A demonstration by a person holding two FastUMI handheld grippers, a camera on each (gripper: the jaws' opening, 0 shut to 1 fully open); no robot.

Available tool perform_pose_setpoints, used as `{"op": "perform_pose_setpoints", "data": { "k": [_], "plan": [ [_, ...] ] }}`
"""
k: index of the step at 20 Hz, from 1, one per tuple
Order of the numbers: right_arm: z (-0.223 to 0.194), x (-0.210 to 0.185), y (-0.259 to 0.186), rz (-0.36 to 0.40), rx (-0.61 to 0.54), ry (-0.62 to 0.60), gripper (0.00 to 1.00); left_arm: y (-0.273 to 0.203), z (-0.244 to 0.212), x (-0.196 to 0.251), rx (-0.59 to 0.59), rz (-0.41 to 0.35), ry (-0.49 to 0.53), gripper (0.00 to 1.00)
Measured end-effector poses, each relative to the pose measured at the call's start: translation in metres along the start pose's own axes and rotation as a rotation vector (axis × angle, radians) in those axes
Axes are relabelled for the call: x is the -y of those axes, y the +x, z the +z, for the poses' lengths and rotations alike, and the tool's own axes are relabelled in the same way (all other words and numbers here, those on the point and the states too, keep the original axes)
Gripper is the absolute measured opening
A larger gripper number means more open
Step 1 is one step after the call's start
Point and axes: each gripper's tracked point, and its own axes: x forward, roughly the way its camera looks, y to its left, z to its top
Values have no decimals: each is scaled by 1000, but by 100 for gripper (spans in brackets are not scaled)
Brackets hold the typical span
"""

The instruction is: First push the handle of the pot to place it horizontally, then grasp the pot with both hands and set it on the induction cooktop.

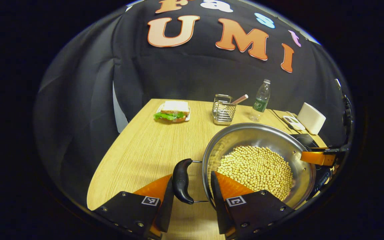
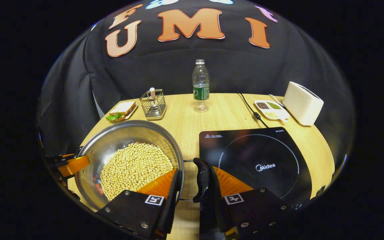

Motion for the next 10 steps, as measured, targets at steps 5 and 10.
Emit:
{"op": "perform_pose_setpoints", "data": {
  "k": [5,10],
  "plan": [
    [21,23,-24,4,49,5,51,-29,20,29,44,-1,1,57],
    [28,58,-44,-10,67,22,51,-40,33,67,60,-25,11,57]
  ]
}}
